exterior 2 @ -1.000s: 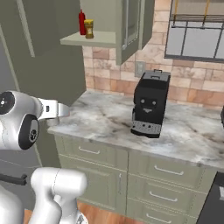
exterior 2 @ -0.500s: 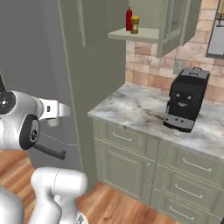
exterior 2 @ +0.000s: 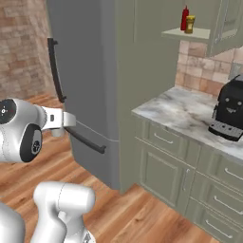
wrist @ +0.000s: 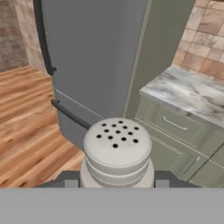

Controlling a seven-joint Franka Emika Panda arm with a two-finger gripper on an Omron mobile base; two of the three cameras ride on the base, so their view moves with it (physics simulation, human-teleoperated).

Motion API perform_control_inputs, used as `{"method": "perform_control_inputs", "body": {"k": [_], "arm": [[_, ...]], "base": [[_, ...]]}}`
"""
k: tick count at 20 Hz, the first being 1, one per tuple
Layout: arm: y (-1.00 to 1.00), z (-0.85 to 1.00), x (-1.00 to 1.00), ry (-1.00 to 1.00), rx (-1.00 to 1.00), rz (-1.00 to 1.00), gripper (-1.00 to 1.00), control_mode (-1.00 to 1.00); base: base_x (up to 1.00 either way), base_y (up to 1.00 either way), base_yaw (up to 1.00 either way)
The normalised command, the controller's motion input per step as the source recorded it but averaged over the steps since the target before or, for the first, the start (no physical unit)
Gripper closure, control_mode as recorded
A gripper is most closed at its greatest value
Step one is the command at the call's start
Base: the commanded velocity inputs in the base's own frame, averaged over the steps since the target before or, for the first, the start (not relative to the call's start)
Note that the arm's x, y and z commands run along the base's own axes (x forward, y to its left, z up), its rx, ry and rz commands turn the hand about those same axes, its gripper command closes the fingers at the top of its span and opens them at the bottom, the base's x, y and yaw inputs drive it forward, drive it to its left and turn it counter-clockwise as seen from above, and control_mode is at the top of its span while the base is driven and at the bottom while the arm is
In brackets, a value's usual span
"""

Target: Collect the turmeric, ketchup, and shaker from the cabinet and place them next to the stove.

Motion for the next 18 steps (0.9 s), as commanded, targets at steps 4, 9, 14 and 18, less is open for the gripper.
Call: {"method": "perform_control_inputs", "body": {"k": [4,9,14,18], "arm": [[0.0,0.0,0.0,0.0,0.0,0.0,1.0,1.0],[0.0,0.0,0.0,0.0,0.0,0.0,1.0,1.0],[0.0,0.0,0.0,0.0,0.0,0.0,1.0,1.0],[0.0,0.0,0.0,0.0,0.0,0.0,1.0,1.0]], "base": [[-0.65,-0.22,0.45],[-0.63,-0.19,0.46],[-0.73,-0.08,0.49],[-0.81,-0.06,0.45]]}}
